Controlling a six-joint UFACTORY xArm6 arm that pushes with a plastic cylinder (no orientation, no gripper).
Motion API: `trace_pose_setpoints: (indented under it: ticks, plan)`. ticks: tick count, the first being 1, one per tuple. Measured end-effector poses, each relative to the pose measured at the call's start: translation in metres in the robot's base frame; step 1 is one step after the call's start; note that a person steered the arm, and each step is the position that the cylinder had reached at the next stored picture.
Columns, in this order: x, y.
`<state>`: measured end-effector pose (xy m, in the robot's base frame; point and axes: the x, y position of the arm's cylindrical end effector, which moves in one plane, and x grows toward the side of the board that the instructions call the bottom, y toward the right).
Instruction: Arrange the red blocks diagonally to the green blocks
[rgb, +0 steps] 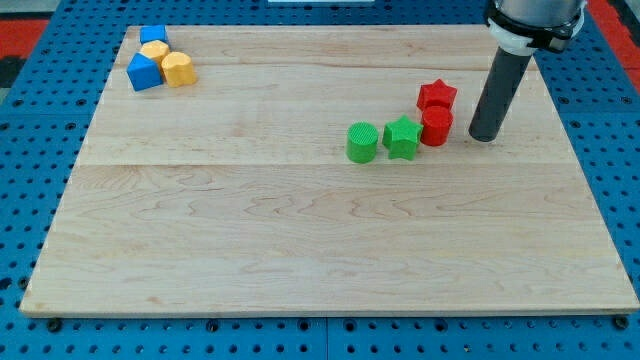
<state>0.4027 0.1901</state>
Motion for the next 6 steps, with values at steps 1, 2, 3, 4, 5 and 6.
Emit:
trace_pose_setpoints:
  ticks: [1,2,3,4,5,6]
  plan:
    - [0.000,0.000]
    - [0.000,0.000]
    - [0.000,-0.007]
    - [-0.010,-0.036]
    - [0.004,-0.037]
    - [0.001,-0.068]
